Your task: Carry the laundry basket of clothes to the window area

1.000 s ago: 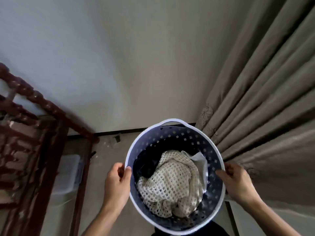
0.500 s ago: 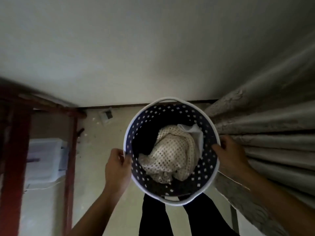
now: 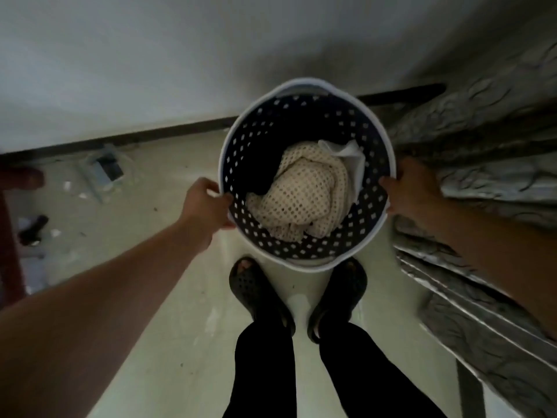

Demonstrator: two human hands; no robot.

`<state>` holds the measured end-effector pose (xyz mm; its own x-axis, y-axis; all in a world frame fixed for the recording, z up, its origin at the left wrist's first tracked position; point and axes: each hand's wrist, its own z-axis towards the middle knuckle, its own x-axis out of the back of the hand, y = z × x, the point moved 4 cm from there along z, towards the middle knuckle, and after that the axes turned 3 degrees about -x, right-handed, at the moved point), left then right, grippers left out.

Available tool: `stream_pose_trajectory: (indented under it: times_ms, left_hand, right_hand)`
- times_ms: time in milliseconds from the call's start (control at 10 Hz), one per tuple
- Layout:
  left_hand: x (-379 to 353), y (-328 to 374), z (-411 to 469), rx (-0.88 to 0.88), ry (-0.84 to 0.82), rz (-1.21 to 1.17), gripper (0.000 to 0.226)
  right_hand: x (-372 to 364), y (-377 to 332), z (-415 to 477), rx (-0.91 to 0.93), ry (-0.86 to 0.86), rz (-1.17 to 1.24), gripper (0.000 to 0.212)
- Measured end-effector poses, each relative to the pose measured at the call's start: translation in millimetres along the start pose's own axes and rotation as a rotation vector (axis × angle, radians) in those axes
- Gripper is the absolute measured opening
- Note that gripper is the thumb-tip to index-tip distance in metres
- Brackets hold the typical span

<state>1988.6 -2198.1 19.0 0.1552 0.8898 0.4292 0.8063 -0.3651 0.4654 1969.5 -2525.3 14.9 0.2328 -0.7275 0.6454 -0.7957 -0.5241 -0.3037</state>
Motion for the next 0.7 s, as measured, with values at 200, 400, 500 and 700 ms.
stream_pose_trajectory:
  times_ms: [200, 400, 500, 700]
  left_hand:
    - [-38, -3, 62, 0.037, -0.063, -0.099, 0.019]
    - [-49, 2, 78, 0.077, -0.080, -0.185, 0.023]
    - [-43, 5, 68, 0.091, -0.121, -0.098, 0.037]
    - [-20, 30, -18, 0.071, -0.203, 0.017, 0.019]
  right_hand:
    - [-35, 9, 61, -0.239, -0.095, 0.275, 0.043]
    - [-35, 3, 77, -0.325, -0.167, 0.403, 0.041]
    - [-28, -2, 68, -0.206, -0.229, 0.311, 0.040]
    - [13, -8, 9, -0.136, -0.195, 0.361, 0.035]
